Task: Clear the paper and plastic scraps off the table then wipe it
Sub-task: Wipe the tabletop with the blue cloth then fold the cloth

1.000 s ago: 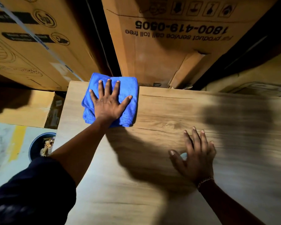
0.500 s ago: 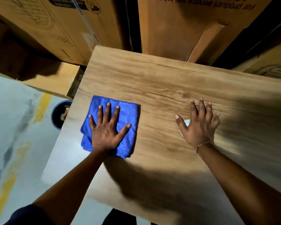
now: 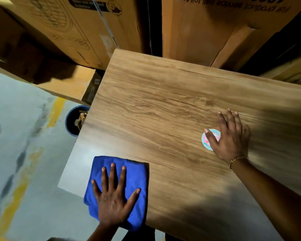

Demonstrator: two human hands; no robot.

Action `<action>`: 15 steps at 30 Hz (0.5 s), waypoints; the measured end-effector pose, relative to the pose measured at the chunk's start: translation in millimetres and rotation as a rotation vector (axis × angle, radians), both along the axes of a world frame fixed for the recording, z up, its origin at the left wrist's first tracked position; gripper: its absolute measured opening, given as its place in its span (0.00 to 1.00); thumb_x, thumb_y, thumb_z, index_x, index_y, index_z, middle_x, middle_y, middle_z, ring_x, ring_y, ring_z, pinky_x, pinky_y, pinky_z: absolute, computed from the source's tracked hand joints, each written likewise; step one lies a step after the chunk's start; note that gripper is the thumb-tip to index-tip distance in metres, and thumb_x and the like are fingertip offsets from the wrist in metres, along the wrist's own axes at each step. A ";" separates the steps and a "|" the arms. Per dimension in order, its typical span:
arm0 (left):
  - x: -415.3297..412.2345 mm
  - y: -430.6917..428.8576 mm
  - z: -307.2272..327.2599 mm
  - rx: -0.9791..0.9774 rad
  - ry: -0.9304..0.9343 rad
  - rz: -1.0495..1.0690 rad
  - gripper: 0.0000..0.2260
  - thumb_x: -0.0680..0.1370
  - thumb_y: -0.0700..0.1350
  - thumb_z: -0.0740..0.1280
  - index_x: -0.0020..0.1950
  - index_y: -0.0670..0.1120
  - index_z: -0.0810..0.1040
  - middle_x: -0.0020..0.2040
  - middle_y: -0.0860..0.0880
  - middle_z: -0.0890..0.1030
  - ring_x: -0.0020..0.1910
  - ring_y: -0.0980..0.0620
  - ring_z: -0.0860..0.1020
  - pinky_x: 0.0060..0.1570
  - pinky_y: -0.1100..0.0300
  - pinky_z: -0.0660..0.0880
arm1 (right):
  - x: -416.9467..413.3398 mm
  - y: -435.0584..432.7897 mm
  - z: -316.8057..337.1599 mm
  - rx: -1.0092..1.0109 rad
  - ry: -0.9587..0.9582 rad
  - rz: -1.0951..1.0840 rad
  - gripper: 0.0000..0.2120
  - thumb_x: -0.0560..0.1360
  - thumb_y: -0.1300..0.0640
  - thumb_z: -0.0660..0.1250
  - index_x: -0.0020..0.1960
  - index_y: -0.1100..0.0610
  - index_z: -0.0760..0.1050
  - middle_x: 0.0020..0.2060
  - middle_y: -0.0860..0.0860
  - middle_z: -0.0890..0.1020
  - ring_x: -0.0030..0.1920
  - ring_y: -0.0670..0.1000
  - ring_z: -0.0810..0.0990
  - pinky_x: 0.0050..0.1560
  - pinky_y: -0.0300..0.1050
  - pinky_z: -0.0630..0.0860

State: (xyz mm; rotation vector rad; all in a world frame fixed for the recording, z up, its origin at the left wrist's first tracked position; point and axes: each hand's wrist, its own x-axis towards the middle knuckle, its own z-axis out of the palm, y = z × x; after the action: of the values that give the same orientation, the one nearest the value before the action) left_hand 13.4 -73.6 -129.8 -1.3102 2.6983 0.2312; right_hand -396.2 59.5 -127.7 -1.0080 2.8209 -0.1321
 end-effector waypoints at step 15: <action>-266.8 -141.1 -8.5 0.070 0.085 -0.220 0.40 0.77 0.76 0.52 0.85 0.61 0.49 0.86 0.49 0.49 0.85 0.41 0.45 0.76 0.27 0.46 | -0.3 -1.3 -0.6 -0.009 0.029 -0.065 0.39 0.74 0.30 0.56 0.78 0.50 0.65 0.81 0.52 0.61 0.81 0.57 0.57 0.72 0.65 0.59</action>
State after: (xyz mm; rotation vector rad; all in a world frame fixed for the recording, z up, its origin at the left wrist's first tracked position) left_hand -253.3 -214.7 -138.3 -0.9965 2.8480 0.3601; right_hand -396.5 58.2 -128.3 -0.9278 2.8828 -0.1387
